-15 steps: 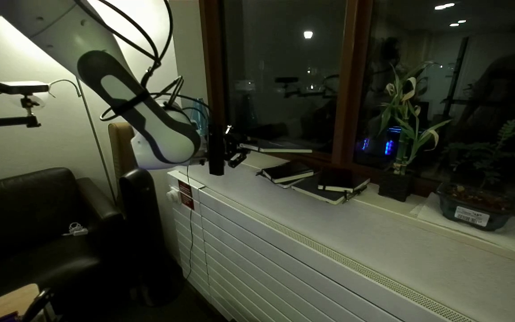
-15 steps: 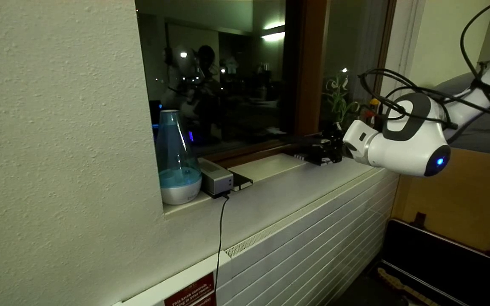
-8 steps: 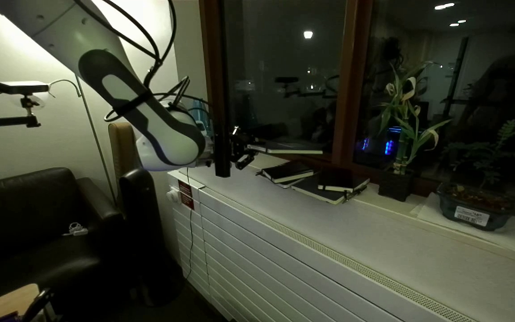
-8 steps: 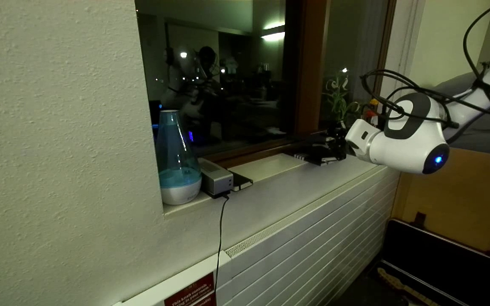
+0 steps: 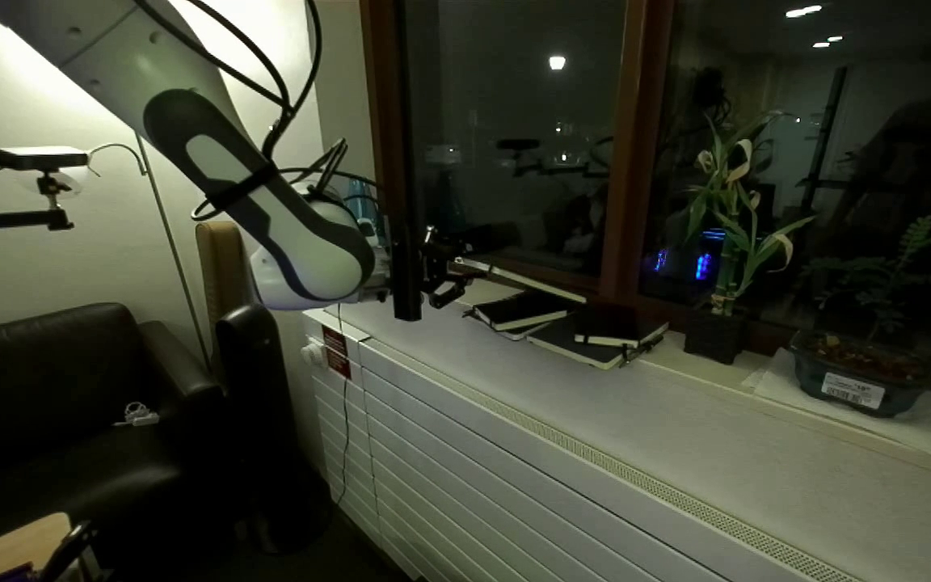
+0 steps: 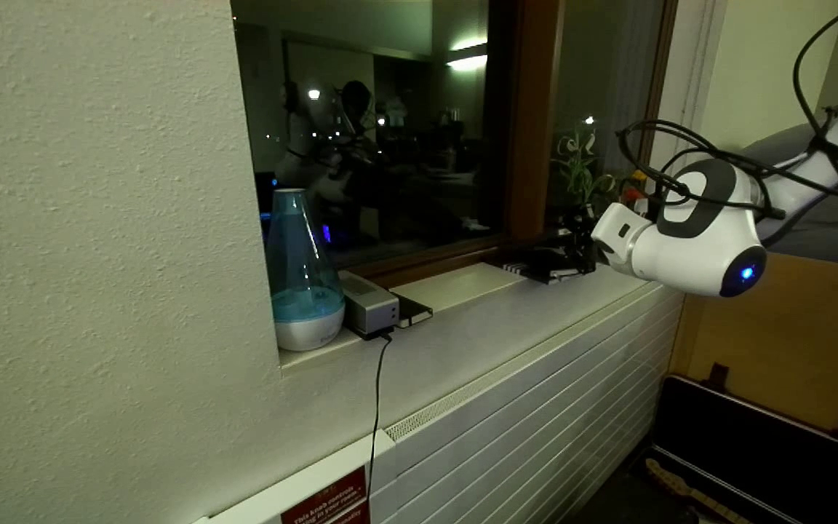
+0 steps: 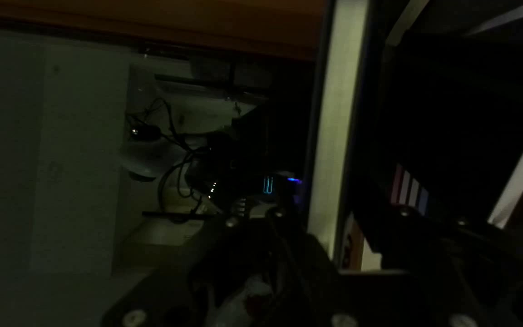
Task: Put the second book from the left on top of the third book.
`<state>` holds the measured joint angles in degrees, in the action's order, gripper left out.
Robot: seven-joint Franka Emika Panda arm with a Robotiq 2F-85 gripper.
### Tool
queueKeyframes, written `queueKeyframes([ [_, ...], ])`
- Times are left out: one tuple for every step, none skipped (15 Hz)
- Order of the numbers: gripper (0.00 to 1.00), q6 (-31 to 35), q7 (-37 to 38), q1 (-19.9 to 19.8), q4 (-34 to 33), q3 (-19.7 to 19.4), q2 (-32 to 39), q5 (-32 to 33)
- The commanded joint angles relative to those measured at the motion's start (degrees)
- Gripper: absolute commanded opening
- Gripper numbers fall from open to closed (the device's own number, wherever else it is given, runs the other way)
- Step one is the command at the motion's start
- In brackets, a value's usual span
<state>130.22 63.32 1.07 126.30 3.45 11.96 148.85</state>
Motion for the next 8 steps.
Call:
queueKeyframes([
  [0.7, -1.33, -1.18, -0.21, 0.62, 0.9, -1.04, -0.12],
  [0.77, -1.1, -0.97, -0.14, 0.8, 1.1, -1.21, -0.12],
  [0.83, -0.81, -0.66, -0.07, 0.96, 1.35, -1.34, -0.12],
  [0.89, -0.46, -0.31, 0.14, 1.45, 1.76, -1.8, -0.12],
  [0.96, 0.07, 0.03, 0.35, 1.81, 2.26, -2.18, -0.13],
  [0.98, 0.72, 0.51, 0.69, 2.38, 2.97, -2.69, -0.13],
  [1.0, 1.08, 0.9, 1.04, 2.9, 3.65, -3.1, -0.14],
  [1.0, 1.97, 1.76, 1.58, 3.36, 4.52, -3.54, -0.16],
])
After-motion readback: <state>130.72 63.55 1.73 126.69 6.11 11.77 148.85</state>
